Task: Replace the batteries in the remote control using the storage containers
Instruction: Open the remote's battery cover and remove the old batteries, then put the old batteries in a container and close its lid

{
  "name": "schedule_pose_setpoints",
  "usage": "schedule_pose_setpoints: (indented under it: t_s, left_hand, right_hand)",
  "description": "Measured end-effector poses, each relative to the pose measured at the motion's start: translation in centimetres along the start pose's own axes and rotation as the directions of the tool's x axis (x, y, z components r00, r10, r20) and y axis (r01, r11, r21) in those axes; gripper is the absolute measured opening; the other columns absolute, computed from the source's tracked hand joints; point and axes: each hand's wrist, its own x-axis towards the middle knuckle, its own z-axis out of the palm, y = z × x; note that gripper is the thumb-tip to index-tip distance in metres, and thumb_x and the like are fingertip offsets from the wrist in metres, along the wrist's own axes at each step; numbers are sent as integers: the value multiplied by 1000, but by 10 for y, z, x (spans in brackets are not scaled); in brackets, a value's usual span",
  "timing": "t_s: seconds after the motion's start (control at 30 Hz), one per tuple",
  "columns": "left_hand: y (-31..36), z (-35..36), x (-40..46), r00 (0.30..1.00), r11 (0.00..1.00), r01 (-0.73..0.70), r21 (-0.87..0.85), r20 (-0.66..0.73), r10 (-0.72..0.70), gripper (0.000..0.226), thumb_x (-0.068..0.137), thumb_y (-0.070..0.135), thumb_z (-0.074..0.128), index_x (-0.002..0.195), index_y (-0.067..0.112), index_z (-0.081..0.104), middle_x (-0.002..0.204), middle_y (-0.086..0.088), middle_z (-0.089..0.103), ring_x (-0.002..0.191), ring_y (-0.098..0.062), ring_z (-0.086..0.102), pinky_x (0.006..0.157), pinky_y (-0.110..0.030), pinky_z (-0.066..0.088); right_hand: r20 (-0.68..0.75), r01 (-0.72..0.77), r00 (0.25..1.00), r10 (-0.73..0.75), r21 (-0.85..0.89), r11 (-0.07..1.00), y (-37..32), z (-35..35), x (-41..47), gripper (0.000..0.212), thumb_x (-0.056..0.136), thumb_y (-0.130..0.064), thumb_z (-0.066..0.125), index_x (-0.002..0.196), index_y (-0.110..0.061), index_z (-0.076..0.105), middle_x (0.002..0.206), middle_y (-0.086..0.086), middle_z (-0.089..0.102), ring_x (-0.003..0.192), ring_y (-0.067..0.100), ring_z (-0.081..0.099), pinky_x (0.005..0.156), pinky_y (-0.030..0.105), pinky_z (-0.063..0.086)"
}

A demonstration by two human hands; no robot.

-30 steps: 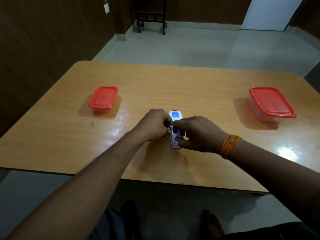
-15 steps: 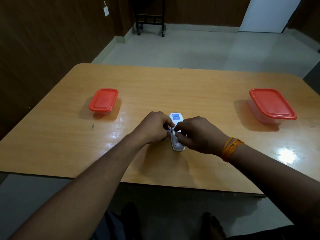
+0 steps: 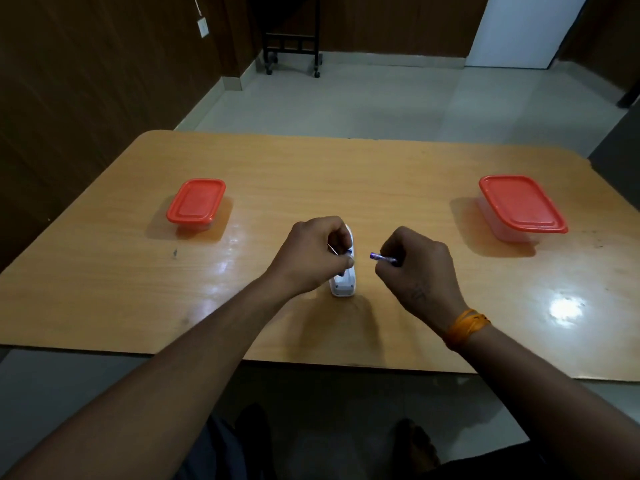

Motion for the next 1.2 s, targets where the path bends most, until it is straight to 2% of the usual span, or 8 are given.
schedule_pose_setpoints:
  t_s: [0.13, 0.33, 0.47, 0.6, 0.83, 0.97, 1.1, 1.2]
  left_hand:
    - [27, 36, -10, 997, 997, -82, 9, 7, 82, 15, 76, 6, 75, 83, 20, 73, 76, 8, 73, 68, -1, 66, 67, -23, 52]
    - [58, 93, -14, 993, 992, -78, 98, 90, 70, 17, 80, 12, 73, 86, 26, 78, 84, 7, 76, 80, -9, 70, 75, -27, 57]
    - [62, 115, -4, 994, 978, -58, 198, 100, 39, 18, 80, 15, 72, 95, 21, 81, 94, 1, 77, 92, -16, 70, 82, -31, 58]
    - [62, 133, 2, 990, 953, -95, 287, 129, 60, 15, 83, 18, 68, 95, 16, 77, 89, -2, 72, 89, -22, 67, 69, -28, 52]
    - [68, 149, 8, 989, 920, -128, 371, 115, 91, 13, 84, 17, 66, 90, 8, 73, 83, -7, 70, 82, -27, 65, 69, -38, 58]
    - [65, 150, 9, 989, 917, -137, 375, 97, 108, 15, 87, 21, 67, 95, 10, 74, 87, -6, 72, 85, -26, 66, 67, -31, 51]
    - [61, 148, 9, 986, 913, -169, 371, 62, 157, 26, 91, 34, 68, 106, 13, 75, 92, -3, 75, 89, -24, 68, 75, -34, 56]
    - [62, 142, 10, 972, 908, -219, 356, -5, 237, 29, 96, 37, 66, 110, 13, 76, 94, -4, 74, 88, -22, 69, 74, -28, 47]
  right_hand:
    - [-56, -119, 992, 116, -41, 992, 24, -26, -24, 24, 88, -10, 75, 111, -16, 78, 95, 4, 81, 87, 25, 73, 77, 35, 55]
    - [27, -272, 959, 281, -167, 948, 59, -51, -40, 10, 97, -19, 68, 102, -20, 76, 95, 2, 77, 90, 27, 69, 76, 41, 57]
    - [-7, -348, 933, 359, -259, 901, 71, -54, -38, 9, 91, -26, 72, 97, -21, 77, 99, 2, 74, 91, 24, 67, 70, 33, 52]
    - [30, -434, 891, 454, -238, 869, 77, -51, -37, 10, 83, -24, 73, 89, -20, 81, 93, 4, 77, 87, 28, 70, 67, 30, 48]
    - [35, -437, 888, 459, -250, 864, 84, -52, -35, 17, 84, -28, 76, 90, -12, 80, 93, 9, 77, 90, 32, 69, 73, 32, 52]
    - [38, -427, 892, 450, -251, 868, 85, -53, -35, 23, 86, -34, 76, 91, -12, 79, 94, 8, 76, 89, 29, 68, 73, 31, 52]
    - [34, -430, 893, 449, -234, 872, 85, -55, -35, 28, 84, -37, 77, 91, -11, 79, 93, 7, 76, 90, 29, 69, 73, 32, 52]
    - [35, -440, 889, 458, -218, 871, 87, -59, -32, 29, 84, -39, 77, 90, -10, 79, 90, 6, 76, 88, 28, 69, 70, 30, 50]
